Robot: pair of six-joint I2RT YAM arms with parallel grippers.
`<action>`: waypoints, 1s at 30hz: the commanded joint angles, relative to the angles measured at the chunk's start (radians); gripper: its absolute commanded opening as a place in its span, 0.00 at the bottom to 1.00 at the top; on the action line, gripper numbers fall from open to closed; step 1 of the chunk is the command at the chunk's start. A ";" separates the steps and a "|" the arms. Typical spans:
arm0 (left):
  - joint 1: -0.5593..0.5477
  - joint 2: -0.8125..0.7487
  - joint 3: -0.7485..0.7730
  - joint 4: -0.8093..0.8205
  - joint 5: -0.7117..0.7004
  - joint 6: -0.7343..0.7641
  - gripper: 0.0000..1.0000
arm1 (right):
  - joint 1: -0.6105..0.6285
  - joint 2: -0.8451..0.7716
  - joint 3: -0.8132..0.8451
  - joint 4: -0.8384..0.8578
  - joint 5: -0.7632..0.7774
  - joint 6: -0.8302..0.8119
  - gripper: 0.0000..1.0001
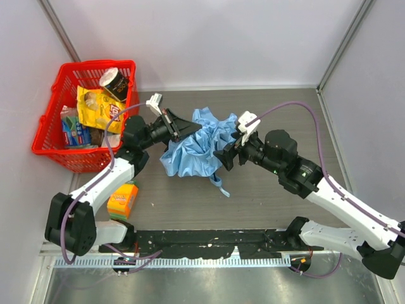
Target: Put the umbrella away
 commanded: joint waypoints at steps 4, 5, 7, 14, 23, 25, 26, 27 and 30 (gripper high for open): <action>0.002 0.026 0.026 0.340 0.157 -0.156 0.00 | -0.043 0.019 -0.081 0.173 -0.100 -0.050 0.92; 0.002 0.031 0.023 0.369 0.166 -0.176 0.00 | -0.045 0.034 -0.088 0.211 -0.113 -0.053 0.92; 0.002 0.040 0.016 0.409 0.172 -0.212 0.00 | -0.048 0.072 -0.076 0.224 -0.148 -0.045 0.92; -0.030 0.037 0.049 0.412 0.203 -0.225 0.00 | -0.048 0.195 -0.094 0.474 -0.186 -0.016 0.92; -0.090 0.066 0.038 0.403 0.189 -0.228 0.00 | -0.040 0.299 -0.237 1.016 -0.150 0.047 0.91; -0.110 0.069 0.044 0.401 0.182 -0.226 0.00 | -0.034 0.321 -0.243 1.066 -0.145 0.042 0.88; -0.117 0.072 0.047 0.403 0.180 -0.226 0.00 | -0.031 0.336 -0.245 1.100 -0.154 0.045 0.85; -0.125 0.072 0.052 0.401 0.180 -0.226 0.00 | -0.032 0.341 -0.243 1.112 -0.162 0.047 0.83; -0.130 0.071 0.053 0.401 0.178 -0.228 0.00 | -0.031 0.350 -0.239 1.143 -0.191 0.047 0.67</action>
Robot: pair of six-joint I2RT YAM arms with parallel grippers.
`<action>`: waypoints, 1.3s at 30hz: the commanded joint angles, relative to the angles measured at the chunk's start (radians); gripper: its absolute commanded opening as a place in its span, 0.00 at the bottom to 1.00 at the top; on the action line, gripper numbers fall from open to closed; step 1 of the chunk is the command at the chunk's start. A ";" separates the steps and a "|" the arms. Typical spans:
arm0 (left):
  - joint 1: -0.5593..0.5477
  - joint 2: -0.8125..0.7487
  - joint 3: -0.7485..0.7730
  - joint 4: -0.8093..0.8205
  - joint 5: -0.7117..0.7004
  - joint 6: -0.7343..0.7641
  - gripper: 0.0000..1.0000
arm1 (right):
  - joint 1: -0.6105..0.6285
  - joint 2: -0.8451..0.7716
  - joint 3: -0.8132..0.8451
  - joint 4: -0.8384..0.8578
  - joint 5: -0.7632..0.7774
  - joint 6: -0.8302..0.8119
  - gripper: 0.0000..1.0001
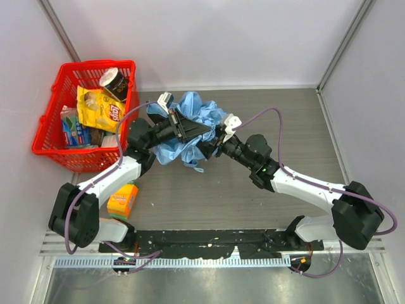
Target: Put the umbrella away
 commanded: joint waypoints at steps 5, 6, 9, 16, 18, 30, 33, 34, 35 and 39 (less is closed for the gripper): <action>-0.061 -0.014 0.048 0.098 0.055 -0.042 0.00 | 0.013 -0.008 0.001 0.245 -0.071 0.011 0.32; -0.063 -0.011 0.049 0.098 0.055 -0.044 0.00 | 0.013 -0.014 0.000 0.245 -0.090 0.011 0.28; -0.064 -0.003 0.055 0.121 0.057 -0.053 0.00 | 0.013 -0.036 -0.008 0.228 -0.112 0.011 0.11; -0.049 -0.048 0.243 -0.179 0.104 0.155 0.30 | 0.013 -0.157 -0.059 0.080 -0.097 0.013 0.01; -0.026 -0.100 0.314 -0.386 0.086 0.342 0.45 | 0.013 -0.206 -0.077 0.021 -0.066 0.013 0.01; -0.009 -0.345 0.391 -1.168 -0.248 1.056 0.63 | 0.009 -0.467 -0.109 -0.272 0.083 0.065 0.01; -0.026 -0.375 0.336 -1.140 -0.247 1.058 0.65 | 0.009 -0.476 -0.065 -0.373 0.052 0.044 0.01; -0.037 -0.373 0.328 -1.136 -0.247 1.061 0.66 | 0.010 -0.476 -0.057 -0.388 0.052 0.040 0.01; -0.041 -0.361 0.334 -1.149 -0.252 1.064 0.66 | 0.010 -0.478 -0.044 -0.411 0.055 0.039 0.01; -0.060 -0.278 0.374 -1.234 -0.229 1.078 0.65 | 0.009 -0.498 -0.014 -0.453 0.063 0.042 0.01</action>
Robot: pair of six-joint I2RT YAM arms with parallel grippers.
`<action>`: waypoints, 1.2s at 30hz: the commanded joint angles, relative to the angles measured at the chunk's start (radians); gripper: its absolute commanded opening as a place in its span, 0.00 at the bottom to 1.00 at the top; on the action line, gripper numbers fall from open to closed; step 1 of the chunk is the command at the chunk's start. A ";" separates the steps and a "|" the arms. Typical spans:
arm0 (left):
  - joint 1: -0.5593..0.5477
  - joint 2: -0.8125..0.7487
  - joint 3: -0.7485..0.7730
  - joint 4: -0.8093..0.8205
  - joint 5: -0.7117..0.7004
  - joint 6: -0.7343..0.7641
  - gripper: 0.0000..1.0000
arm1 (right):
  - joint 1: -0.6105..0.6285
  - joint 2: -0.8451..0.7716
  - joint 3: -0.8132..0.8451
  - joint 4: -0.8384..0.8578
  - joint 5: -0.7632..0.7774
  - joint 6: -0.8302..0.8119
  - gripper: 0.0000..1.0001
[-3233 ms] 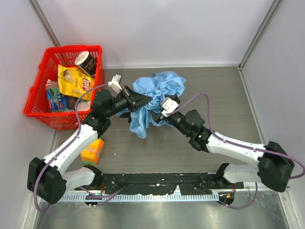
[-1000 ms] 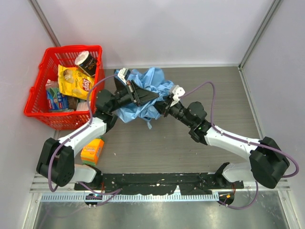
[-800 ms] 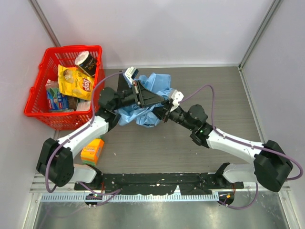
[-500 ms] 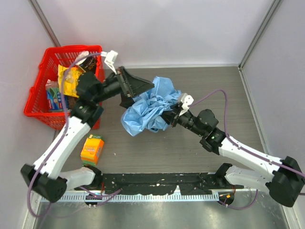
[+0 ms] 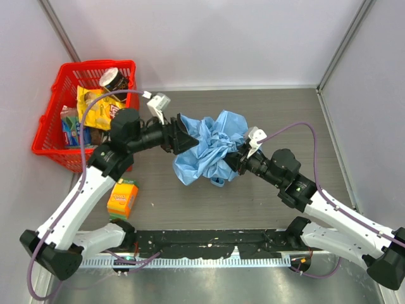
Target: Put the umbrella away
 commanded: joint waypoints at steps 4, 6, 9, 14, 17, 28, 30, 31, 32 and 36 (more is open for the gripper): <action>-0.055 0.109 0.032 -0.032 0.067 0.033 0.49 | 0.001 -0.060 0.110 -0.019 -0.002 -0.007 0.01; -0.086 0.148 0.044 0.054 0.128 -0.026 0.31 | 0.001 -0.063 0.118 -0.039 -0.013 -0.001 0.01; -0.168 0.227 0.107 0.154 0.217 -0.077 0.26 | 0.001 -0.069 0.118 -0.054 -0.008 0.002 0.01; -0.210 0.261 0.150 0.163 0.258 -0.089 0.31 | 0.001 -0.083 0.135 -0.089 0.045 0.004 0.01; -0.210 0.186 0.159 -0.002 0.022 0.040 0.57 | 0.001 -0.086 0.158 -0.145 0.082 0.010 0.01; -0.224 -0.010 0.045 -0.061 -0.120 0.180 0.73 | 0.001 -0.005 0.326 -0.372 0.200 0.122 0.01; -0.250 0.012 0.065 -0.105 -0.143 0.211 0.87 | 0.003 0.017 0.365 -0.405 0.217 0.140 0.01; -0.270 0.020 0.072 -0.121 -0.163 0.228 0.91 | 0.001 0.029 0.386 -0.416 0.228 0.143 0.01; -0.283 0.029 0.079 -0.131 -0.184 0.248 0.95 | 0.001 0.035 0.412 -0.444 0.231 0.150 0.01; -0.313 0.116 0.163 -0.236 -0.268 0.298 0.80 | 0.003 0.066 0.484 -0.504 0.220 0.168 0.01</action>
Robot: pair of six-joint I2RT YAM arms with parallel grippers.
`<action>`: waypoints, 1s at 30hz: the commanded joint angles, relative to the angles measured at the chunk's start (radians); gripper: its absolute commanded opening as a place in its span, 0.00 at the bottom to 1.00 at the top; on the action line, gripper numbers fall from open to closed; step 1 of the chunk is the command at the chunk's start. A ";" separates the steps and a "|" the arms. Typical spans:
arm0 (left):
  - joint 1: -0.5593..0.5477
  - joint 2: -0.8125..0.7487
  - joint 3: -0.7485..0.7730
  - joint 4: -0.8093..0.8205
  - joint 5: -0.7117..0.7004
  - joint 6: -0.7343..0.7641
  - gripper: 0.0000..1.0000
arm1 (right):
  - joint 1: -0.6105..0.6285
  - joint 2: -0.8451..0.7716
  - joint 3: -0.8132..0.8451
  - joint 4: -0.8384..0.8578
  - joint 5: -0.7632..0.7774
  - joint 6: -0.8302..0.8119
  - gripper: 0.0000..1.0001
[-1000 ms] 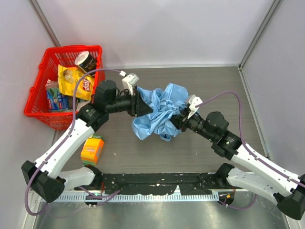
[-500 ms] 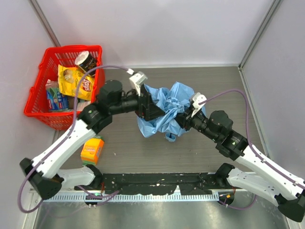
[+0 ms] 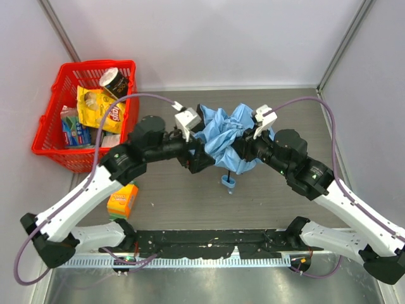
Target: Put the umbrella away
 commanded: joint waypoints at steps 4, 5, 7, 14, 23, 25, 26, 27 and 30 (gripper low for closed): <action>-0.024 0.153 0.187 -0.246 -0.524 0.060 0.43 | 0.003 0.000 0.164 -0.064 0.014 0.013 0.01; -0.022 0.150 0.176 -0.223 -0.573 0.054 0.39 | 0.005 -0.003 0.169 -0.073 0.022 0.007 0.01; -0.019 0.133 0.146 -0.141 -0.568 0.040 0.36 | 0.003 -0.002 0.189 -0.116 0.029 -0.017 0.01; -0.010 0.138 0.162 -0.056 -0.466 0.010 0.83 | 0.003 0.058 0.276 -0.211 0.201 -0.099 0.01; 0.044 -0.116 -0.093 0.053 -0.435 -0.084 0.92 | 0.002 0.447 0.606 -0.257 0.793 -0.470 0.01; 0.045 -0.208 -0.179 0.099 -0.445 -0.122 0.91 | 0.002 0.520 0.629 -0.164 0.850 -0.630 0.01; 0.045 -0.257 -0.218 0.117 -0.449 -0.138 0.90 | 0.002 0.538 0.623 -0.047 0.870 -0.746 0.01; 0.044 -0.302 -0.248 0.130 -0.457 -0.162 0.90 | 0.002 0.575 0.585 0.020 0.916 -0.834 0.01; 0.045 -0.493 -0.360 0.183 -0.462 -0.200 0.90 | -0.014 0.719 0.392 0.645 0.996 -1.366 0.01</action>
